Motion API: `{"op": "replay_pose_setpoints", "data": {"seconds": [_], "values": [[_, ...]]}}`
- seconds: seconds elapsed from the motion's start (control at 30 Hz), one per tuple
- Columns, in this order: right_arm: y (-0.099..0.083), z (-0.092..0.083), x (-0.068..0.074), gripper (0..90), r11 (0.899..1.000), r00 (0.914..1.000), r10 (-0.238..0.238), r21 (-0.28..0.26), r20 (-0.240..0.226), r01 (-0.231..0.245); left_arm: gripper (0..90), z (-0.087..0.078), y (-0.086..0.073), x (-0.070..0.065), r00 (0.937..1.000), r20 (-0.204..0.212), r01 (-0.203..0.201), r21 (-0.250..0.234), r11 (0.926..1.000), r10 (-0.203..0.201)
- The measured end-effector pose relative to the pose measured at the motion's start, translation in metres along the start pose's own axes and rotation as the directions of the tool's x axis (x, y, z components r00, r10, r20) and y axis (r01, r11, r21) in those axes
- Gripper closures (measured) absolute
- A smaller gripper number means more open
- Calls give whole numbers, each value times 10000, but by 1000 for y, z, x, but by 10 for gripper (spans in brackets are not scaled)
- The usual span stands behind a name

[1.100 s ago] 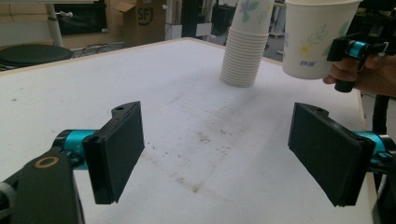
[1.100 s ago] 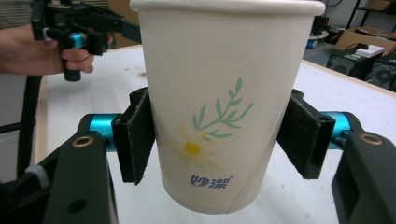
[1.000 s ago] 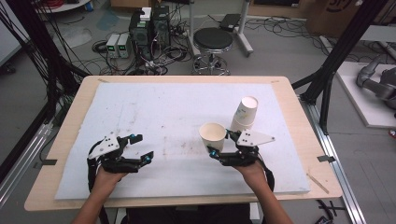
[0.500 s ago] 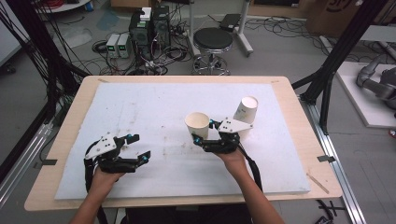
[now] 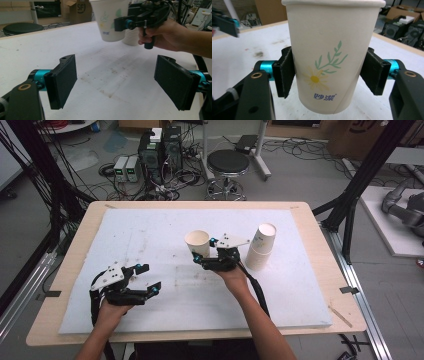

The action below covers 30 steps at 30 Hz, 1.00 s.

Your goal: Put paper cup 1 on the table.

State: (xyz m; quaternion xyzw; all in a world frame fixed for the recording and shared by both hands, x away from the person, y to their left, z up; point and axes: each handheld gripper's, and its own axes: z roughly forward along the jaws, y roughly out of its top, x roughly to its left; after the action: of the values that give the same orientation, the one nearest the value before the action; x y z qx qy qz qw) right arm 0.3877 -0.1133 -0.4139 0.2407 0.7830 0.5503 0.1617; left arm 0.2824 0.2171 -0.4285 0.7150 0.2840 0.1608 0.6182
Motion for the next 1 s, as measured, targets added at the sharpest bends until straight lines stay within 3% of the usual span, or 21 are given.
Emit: {"op": "replay_pose_setpoints", "data": {"seconds": [0.3,0.53,0.67,0.83,1.0], "values": [[-8,34,-5,344,9978,9969,617,219,481,-628,184,1,-1,0,10000,16,34,-18,10000,-34],[-18,57,-8,343,9908,9909,941,879,963,-1026,184,-1,0,3,10000,-52,54,-66,10000,-54],[-17,61,-8,343,9882,9904,929,1124,1021,-1043,184,-2,-1,4,9999,-91,73,-47,10000,-74],[-15,67,-6,340,9764,9905,724,1943,1172,-943,184,-2,-1,4,9999,-81,78,-52,10000,-79],[-14,63,-8,339,9727,9915,712,2126,1091,-932,184,-4,-1,5,9998,-134,139,-64,9999,-140]]}}
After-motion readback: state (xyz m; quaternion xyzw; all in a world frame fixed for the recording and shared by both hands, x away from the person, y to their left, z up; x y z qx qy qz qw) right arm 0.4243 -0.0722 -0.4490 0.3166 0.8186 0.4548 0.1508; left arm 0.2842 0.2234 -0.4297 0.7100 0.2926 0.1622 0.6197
